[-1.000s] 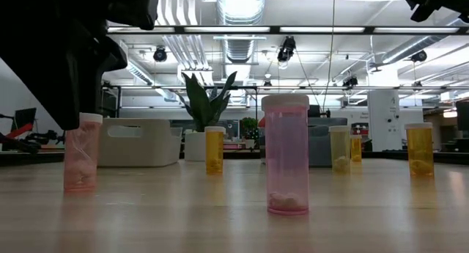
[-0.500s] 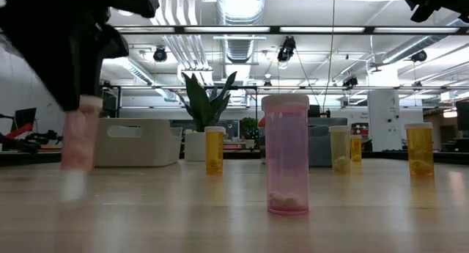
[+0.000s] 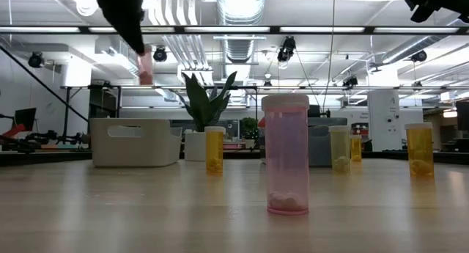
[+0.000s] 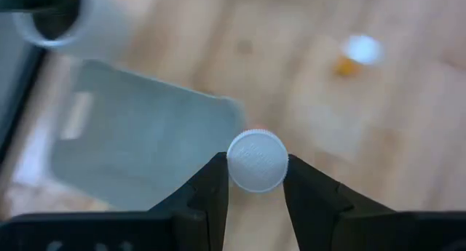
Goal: Pick and place medicine bottles into bin by pill shape (circle, oval)
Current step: Put the left pink tablet bottle into the gray bin
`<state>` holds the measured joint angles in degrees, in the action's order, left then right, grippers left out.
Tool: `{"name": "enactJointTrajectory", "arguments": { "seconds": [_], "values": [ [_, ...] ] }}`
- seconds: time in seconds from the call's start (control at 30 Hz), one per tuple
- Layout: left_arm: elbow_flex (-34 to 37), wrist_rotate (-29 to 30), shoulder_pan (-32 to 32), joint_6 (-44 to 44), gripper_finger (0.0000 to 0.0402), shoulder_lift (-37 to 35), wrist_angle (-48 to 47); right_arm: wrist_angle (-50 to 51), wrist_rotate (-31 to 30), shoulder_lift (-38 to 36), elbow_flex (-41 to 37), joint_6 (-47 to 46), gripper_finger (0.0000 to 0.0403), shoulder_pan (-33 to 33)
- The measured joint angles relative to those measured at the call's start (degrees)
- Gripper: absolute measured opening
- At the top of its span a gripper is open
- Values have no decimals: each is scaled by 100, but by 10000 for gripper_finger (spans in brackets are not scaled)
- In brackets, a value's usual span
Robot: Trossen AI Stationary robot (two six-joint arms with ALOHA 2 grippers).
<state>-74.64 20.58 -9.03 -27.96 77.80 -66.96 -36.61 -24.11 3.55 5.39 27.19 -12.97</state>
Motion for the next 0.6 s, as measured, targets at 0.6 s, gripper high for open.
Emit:
{"name": "enactJointTrajectory", "arguments": {
  "seconds": [0.6],
  "values": [
    [1738, -767, 3494, 1400, 97, -84, 1367, 38, -1, -2, 0, 91, 215, 0]
  ]
}}
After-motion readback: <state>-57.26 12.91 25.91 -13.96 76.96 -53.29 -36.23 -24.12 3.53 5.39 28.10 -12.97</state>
